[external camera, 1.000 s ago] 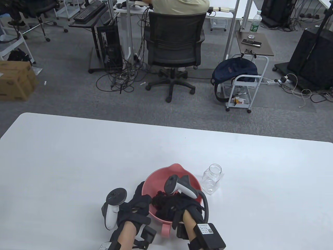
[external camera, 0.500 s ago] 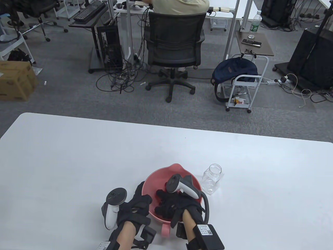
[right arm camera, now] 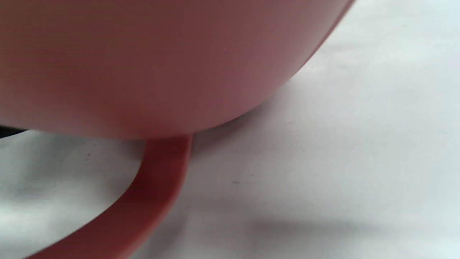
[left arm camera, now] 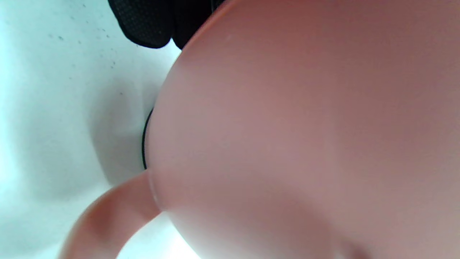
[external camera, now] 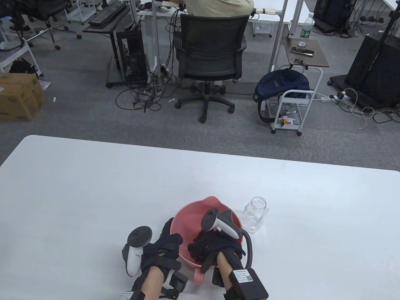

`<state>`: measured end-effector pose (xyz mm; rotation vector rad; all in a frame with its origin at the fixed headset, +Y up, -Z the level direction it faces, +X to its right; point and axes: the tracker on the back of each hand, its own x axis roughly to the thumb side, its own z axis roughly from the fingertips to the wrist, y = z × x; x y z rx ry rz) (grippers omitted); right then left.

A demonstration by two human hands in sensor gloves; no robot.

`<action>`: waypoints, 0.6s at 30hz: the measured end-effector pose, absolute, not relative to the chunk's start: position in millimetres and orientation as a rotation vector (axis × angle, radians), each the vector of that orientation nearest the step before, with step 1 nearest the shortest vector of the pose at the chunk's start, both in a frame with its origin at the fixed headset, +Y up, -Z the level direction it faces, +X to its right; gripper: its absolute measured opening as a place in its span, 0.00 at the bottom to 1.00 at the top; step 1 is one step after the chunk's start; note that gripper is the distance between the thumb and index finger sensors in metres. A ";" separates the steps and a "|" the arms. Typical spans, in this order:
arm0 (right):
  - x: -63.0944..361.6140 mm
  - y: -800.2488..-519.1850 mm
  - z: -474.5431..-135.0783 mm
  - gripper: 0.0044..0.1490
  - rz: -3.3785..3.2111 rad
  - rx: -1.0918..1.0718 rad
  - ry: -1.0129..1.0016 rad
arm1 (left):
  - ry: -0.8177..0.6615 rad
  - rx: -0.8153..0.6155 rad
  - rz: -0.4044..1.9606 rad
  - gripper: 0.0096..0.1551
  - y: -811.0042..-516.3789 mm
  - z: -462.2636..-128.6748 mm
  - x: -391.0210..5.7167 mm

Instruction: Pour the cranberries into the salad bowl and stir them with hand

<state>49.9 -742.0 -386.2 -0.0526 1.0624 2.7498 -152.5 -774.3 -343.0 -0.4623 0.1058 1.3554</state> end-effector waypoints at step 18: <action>47.3 -744.0 -384.9 0.40 2.760 -0.035 1.080 | 0.068 -0.466 1.398 0.42 -779.0 -344.0 -152.0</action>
